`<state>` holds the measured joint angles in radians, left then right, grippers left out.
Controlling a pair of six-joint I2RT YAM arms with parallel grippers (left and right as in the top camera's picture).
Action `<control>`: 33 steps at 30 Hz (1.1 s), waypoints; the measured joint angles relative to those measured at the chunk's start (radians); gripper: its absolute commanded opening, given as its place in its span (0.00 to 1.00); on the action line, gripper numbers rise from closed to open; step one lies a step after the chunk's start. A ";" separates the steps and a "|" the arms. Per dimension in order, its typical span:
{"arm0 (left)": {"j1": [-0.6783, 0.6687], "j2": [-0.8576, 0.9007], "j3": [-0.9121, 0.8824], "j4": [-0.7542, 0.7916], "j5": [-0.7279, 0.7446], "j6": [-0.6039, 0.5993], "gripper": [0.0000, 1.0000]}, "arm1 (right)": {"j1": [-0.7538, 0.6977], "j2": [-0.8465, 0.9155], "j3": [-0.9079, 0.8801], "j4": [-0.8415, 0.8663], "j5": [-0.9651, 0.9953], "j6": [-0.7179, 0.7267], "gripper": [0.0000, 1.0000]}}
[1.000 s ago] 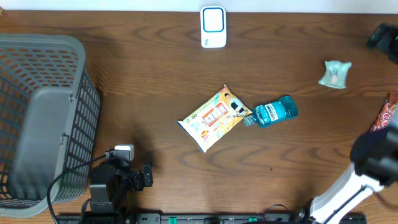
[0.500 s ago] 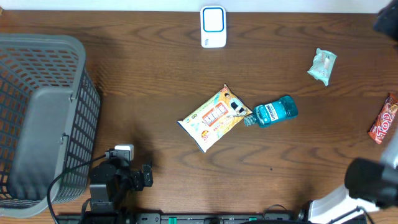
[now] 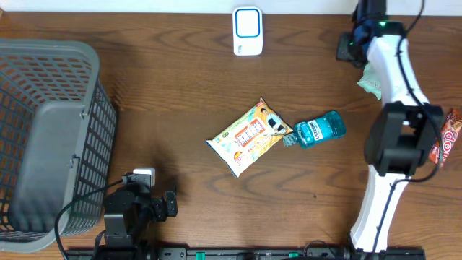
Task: Scan the item barcode
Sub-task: 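Carry the green packet to the right table edge and release it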
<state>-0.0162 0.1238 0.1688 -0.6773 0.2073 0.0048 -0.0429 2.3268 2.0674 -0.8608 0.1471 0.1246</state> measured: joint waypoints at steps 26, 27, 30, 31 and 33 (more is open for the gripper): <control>0.000 0.000 0.000 0.000 0.000 0.000 0.98 | -0.305 0.154 0.000 -0.117 0.539 0.095 0.01; 0.000 0.000 0.000 0.000 0.000 0.000 0.98 | -0.322 0.154 0.000 -0.121 0.543 0.109 0.01; 0.000 0.000 0.000 0.000 0.000 0.000 0.98 | -0.370 0.153 0.000 -0.130 0.516 0.140 0.01; 0.000 0.000 0.000 0.000 0.000 0.000 0.98 | -0.381 0.150 0.000 -0.136 0.486 0.148 0.01; 0.000 0.000 0.000 0.000 0.000 0.000 0.98 | -0.393 0.132 -0.001 -0.144 0.410 0.158 0.01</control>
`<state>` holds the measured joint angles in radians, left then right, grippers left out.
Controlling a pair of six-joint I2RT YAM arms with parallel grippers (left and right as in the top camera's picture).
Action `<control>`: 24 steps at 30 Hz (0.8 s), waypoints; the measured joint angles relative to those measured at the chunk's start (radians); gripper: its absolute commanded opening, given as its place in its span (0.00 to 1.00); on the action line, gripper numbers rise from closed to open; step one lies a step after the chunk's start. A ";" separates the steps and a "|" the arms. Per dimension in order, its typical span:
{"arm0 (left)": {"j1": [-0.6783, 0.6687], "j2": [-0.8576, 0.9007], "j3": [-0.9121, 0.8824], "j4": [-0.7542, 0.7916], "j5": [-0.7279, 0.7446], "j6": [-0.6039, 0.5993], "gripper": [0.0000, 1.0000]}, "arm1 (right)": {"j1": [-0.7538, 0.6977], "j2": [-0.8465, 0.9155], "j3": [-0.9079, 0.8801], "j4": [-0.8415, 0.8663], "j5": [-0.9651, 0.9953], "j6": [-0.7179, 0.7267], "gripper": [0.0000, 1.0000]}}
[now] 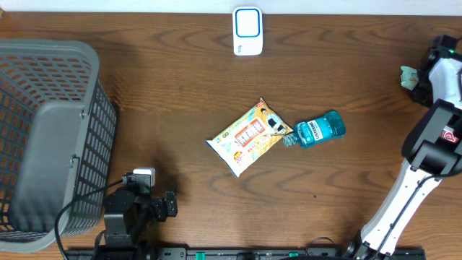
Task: Scan the item barcode
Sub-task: 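Carry the green packet to the right table edge and release it, then move the empty right gripper back toward the snack bag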
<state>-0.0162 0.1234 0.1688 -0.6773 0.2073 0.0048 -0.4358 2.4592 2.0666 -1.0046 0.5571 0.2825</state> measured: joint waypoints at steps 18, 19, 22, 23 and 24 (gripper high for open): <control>0.000 0.000 0.000 0.000 0.000 0.000 0.98 | 0.159 -0.161 0.013 0.244 -0.492 0.023 0.01; 0.000 0.000 0.000 0.000 0.000 0.000 0.98 | 0.166 -0.137 0.013 0.255 -0.480 0.023 0.01; 0.000 0.000 0.000 0.000 0.000 0.000 0.98 | 0.171 -0.082 0.008 0.267 -0.425 0.023 0.01; 0.000 0.000 0.000 0.000 0.000 0.000 0.98 | 0.171 -0.074 0.005 0.267 -0.399 0.023 0.01; 0.000 0.000 0.000 0.000 0.000 0.000 0.98 | 0.169 -0.067 0.002 0.269 -0.362 0.023 0.01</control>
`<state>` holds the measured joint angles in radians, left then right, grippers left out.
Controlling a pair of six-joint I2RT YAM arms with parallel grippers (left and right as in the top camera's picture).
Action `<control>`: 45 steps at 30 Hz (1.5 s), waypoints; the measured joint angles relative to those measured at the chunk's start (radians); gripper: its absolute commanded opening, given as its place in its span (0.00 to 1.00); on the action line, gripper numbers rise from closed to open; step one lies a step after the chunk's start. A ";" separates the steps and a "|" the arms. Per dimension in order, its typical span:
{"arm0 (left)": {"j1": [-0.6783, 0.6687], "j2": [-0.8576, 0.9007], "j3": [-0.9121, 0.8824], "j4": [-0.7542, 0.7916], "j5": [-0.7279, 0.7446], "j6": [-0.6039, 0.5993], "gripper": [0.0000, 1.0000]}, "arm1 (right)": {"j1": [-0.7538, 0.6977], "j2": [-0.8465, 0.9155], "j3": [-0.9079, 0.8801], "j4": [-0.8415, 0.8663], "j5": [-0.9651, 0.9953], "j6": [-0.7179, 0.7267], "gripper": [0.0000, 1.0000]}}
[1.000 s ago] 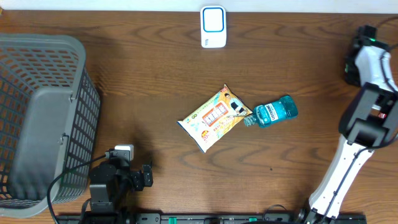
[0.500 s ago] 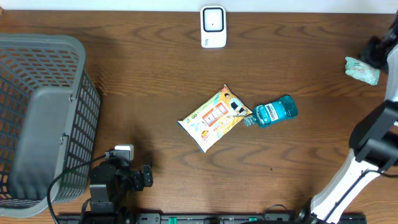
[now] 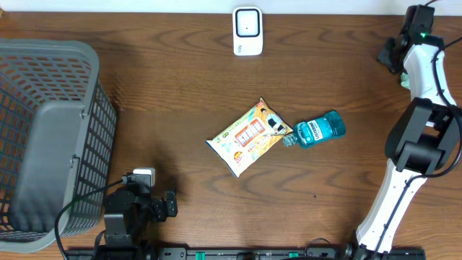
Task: Scan the item barcode
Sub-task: 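Move the empty right gripper back toward the snack bag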
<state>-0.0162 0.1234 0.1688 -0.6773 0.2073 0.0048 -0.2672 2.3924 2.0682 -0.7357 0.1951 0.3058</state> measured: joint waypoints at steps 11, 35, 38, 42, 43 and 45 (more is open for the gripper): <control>0.000 0.000 0.000 0.000 0.000 0.000 0.98 | -0.067 0.007 0.000 -0.052 0.206 -0.024 0.01; 0.000 0.000 0.000 0.000 0.000 0.000 0.98 | -0.245 -0.024 -0.002 -0.204 -0.012 -0.023 0.01; 0.000 0.000 0.000 0.000 0.000 0.000 0.98 | -0.212 -0.138 -0.002 -0.241 -0.055 0.003 0.01; 0.000 0.000 0.000 0.000 0.000 0.000 0.98 | -0.146 -0.333 -0.002 -0.282 -0.113 0.032 0.01; 0.000 0.000 0.000 0.000 0.000 0.000 0.98 | -0.128 -0.375 -0.002 -0.292 -0.122 0.035 0.01; 0.000 0.000 0.000 0.000 0.000 0.000 0.98 | -0.079 -0.459 -0.001 -0.311 -0.137 0.043 0.02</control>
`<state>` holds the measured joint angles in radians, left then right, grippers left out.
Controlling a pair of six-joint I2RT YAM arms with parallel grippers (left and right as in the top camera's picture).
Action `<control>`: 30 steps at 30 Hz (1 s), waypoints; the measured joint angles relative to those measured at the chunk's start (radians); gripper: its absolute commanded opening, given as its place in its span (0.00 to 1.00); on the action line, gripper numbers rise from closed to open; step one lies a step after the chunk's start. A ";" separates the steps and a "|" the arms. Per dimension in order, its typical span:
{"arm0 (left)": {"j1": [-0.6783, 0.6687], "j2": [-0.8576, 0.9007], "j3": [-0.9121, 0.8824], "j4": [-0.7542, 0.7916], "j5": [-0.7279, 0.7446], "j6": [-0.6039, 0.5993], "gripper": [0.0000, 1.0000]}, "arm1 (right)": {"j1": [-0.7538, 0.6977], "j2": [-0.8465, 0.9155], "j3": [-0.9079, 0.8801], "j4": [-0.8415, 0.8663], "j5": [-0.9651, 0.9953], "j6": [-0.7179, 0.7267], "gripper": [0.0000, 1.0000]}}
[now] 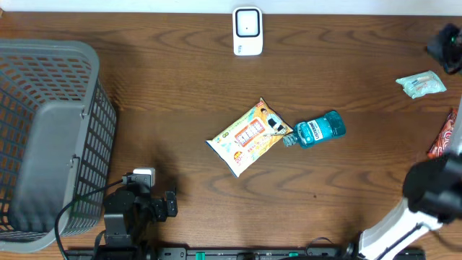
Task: Scan the item barcode
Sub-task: 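Move the empty right gripper back toward the snack bag, then grasp the yellow-orange snack bag with the right gripper and lift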
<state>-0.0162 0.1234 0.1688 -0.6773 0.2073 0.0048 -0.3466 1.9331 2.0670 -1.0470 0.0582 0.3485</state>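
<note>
The white scanner [247,30] stands at the table's far edge, its face white with a dark spot. A yellow snack packet [249,137] lies mid-table, touching a blue mouthwash bottle [321,128] on its side. A pale green packet [421,84] lies flat at the far right, with nothing holding it. My right gripper [447,45] is a dark shape at the right edge, above and right of that packet; its jaws do not show. My left gripper [164,205] rests low at the front left, far from the items.
A large grey mesh basket [50,137] fills the left side. A red packet [444,136] lies at the right edge. The right arm's base and dark elbow [433,195] rise at the front right.
My right gripper has moved from the upper right of the table out to the right edge. The pale green packet, then partly hidden by the arm, now lies fully in view.
First my right arm reached to the right of the scanner, the pale green packet beside it and the scanner face blue. Then arm and packet were at the right edge. Then the arm stood upper right and the scanner face had turned white. Now the packet lies free.
</note>
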 measured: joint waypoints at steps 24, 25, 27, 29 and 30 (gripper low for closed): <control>0.000 0.000 0.000 0.000 0.000 0.000 0.98 | 0.684 -0.145 -0.079 -0.419 -0.094 0.589 0.99; 0.000 0.000 0.000 0.000 0.000 0.000 0.98 | 0.702 -0.141 -0.098 -0.408 -0.095 0.608 0.99; 0.000 0.000 0.000 0.000 0.000 0.000 0.98 | 0.736 -0.131 -0.152 -0.370 -0.098 0.649 0.99; 0.000 0.000 0.000 0.000 0.000 0.000 0.98 | 0.757 -0.127 -0.215 -0.322 -0.099 0.678 0.99; 0.000 0.000 0.000 0.000 0.000 0.000 0.98 | 0.771 -0.122 -0.266 -0.289 -0.101 0.695 0.99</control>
<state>-0.0162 0.1234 0.1688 -0.6773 0.2070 0.0048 0.4240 1.8114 1.8008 -1.3357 -0.0425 1.0435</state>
